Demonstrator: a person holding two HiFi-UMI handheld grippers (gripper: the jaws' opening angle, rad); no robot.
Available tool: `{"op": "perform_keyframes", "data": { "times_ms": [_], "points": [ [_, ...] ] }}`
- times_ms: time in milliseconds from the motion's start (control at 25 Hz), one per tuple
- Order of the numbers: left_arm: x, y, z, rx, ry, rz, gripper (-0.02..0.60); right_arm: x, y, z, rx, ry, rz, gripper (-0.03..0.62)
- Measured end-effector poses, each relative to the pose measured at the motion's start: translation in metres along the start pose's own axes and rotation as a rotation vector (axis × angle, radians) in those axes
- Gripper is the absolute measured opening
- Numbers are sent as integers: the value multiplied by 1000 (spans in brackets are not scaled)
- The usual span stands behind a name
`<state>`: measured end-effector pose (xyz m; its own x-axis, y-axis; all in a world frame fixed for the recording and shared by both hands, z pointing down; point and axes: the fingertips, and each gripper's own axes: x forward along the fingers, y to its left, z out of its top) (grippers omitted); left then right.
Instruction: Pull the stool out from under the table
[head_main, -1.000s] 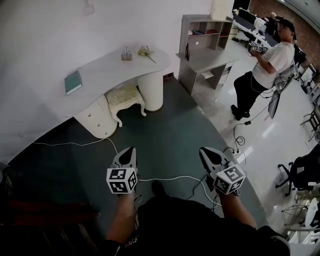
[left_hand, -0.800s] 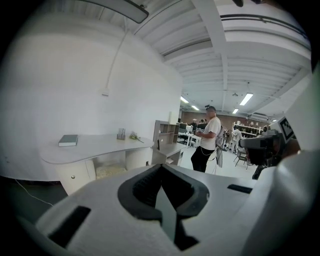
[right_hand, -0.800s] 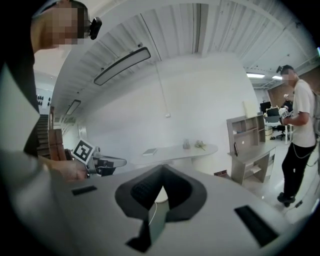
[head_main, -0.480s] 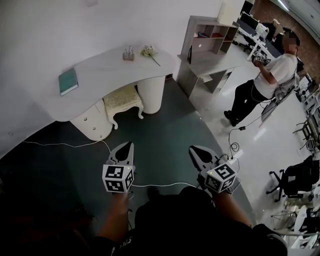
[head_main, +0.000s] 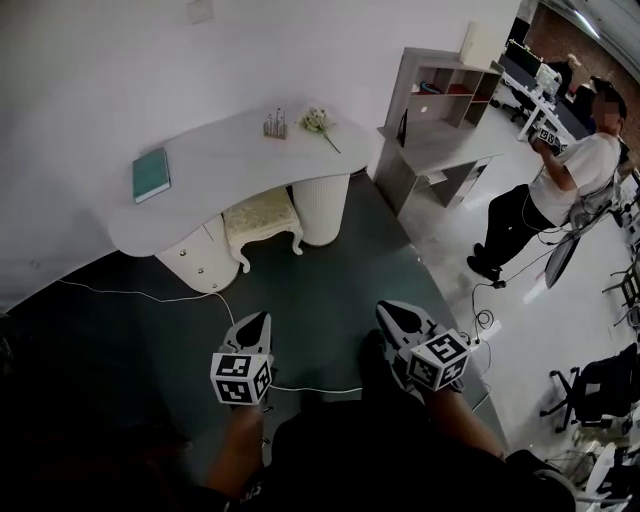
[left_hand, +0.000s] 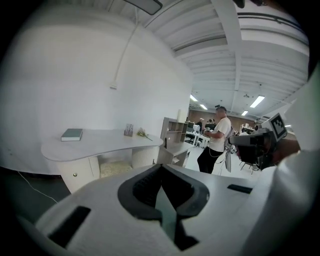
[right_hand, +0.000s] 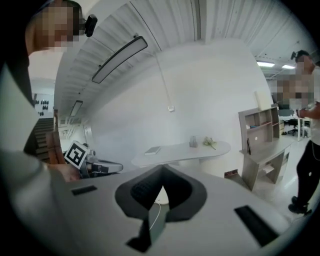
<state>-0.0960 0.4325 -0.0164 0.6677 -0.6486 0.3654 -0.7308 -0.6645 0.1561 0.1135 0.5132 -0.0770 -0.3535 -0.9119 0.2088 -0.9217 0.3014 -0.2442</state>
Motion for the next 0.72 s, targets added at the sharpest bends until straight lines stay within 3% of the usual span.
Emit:
{"op": "perform_keyframes", "data": {
  "times_ms": [160, 360, 480, 720],
  "points": [
    [44, -6, 17, 32, 12, 63, 9, 17, -45, -1, -44, 19, 58, 5],
    [126, -40, 53, 13, 15, 95, 9, 44, -142, 8, -123, 82, 104, 5],
    [172, -65, 68, 24, 37, 94, 9, 60, -192, 29, -130, 85, 161, 5],
    [213, -89, 76, -32, 50, 178, 9, 75, -249, 29, -104, 141, 254, 5]
  ]
}}
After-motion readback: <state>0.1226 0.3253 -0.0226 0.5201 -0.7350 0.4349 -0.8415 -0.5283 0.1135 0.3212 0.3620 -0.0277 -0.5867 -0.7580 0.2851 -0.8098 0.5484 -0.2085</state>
